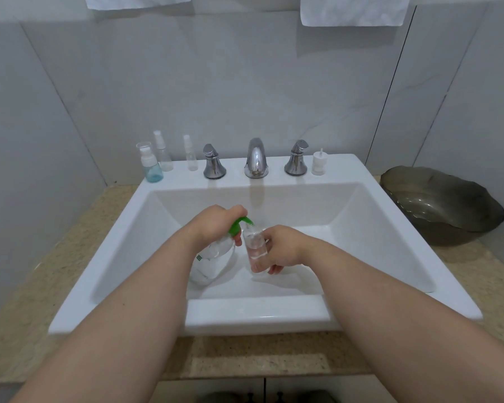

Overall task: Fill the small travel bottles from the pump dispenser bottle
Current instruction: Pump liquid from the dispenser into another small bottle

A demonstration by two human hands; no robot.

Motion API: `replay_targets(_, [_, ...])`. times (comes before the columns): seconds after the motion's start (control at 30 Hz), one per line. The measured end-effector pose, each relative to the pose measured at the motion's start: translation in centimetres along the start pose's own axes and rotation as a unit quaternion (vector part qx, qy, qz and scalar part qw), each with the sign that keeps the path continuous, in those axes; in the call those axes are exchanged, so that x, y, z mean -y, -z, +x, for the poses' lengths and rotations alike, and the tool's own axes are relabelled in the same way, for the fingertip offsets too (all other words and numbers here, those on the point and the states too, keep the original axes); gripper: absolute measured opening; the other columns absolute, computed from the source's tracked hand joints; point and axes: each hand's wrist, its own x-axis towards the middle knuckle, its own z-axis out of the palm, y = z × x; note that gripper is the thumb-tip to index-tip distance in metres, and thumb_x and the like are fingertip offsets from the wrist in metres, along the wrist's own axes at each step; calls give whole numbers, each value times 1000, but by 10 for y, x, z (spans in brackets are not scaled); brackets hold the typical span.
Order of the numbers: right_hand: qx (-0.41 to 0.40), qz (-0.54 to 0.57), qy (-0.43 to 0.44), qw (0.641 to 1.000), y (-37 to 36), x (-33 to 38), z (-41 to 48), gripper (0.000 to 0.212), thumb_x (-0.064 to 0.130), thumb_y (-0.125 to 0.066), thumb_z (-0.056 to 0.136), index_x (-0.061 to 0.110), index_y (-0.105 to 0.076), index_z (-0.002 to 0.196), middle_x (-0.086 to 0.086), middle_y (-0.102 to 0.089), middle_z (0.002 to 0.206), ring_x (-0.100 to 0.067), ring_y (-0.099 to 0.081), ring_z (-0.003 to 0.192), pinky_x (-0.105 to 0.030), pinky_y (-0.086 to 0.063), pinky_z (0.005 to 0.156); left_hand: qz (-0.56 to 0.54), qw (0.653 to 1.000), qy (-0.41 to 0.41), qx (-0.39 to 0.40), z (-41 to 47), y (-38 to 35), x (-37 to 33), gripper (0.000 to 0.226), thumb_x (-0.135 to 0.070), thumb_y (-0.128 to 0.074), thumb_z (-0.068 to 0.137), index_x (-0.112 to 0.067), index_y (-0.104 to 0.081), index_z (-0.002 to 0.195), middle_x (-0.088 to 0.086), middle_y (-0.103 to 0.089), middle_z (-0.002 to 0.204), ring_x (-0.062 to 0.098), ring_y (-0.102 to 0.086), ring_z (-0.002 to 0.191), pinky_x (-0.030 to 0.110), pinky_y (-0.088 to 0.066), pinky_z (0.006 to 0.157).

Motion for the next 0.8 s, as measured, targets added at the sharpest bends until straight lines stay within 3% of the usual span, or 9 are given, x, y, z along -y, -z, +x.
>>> replay_targets(0.2, [-4,-5,-3,1000,0,0,0,42,18,-91,75,16,-68,111,-6,-73,107,-22,-74,73,-41,-64,82,1,1000,13,-7,3,-1,5,69,-70,-45,87,-14,-74,58,7,-77,79,19,-44,60,36,-42,73])
replay_targets(0.37, [-11,-3,-7,1000,1,0,1,49,20,-91,75,15,-66,117,-7,-72,110,-24,-76,77,-42,-64,82,1,1000,10,-18,5,-1,7,87,-86,-39,87,-12,-77,61,-2,-78,76,21,-62,81,38,-46,91])
replay_targets(0.6, [-12,0,-5,1000,1,-3,3,46,22,-92,73,17,-68,111,-5,-73,107,-24,-77,76,-43,-63,84,8,1000,17,-10,2,-1,3,72,-73,-47,88,-15,-74,56,8,-77,79,18,-46,59,34,-42,71])
replay_targets(0.7, [-12,0,-5,1000,1,-3,2,46,22,-92,72,17,-68,111,-5,-73,107,-25,-77,78,-44,-63,84,6,1000,16,-11,1,-1,2,70,-70,-47,88,-14,-74,55,9,-73,74,19,-45,60,35,-42,71])
replay_targets(0.8, [-11,0,-4,1000,1,-3,3,48,22,-92,72,16,-67,112,-6,-72,108,-25,-77,77,-45,-63,84,4,1000,14,-12,1,-1,2,68,-68,-46,87,-15,-73,54,15,-76,86,21,-46,65,37,-42,71])
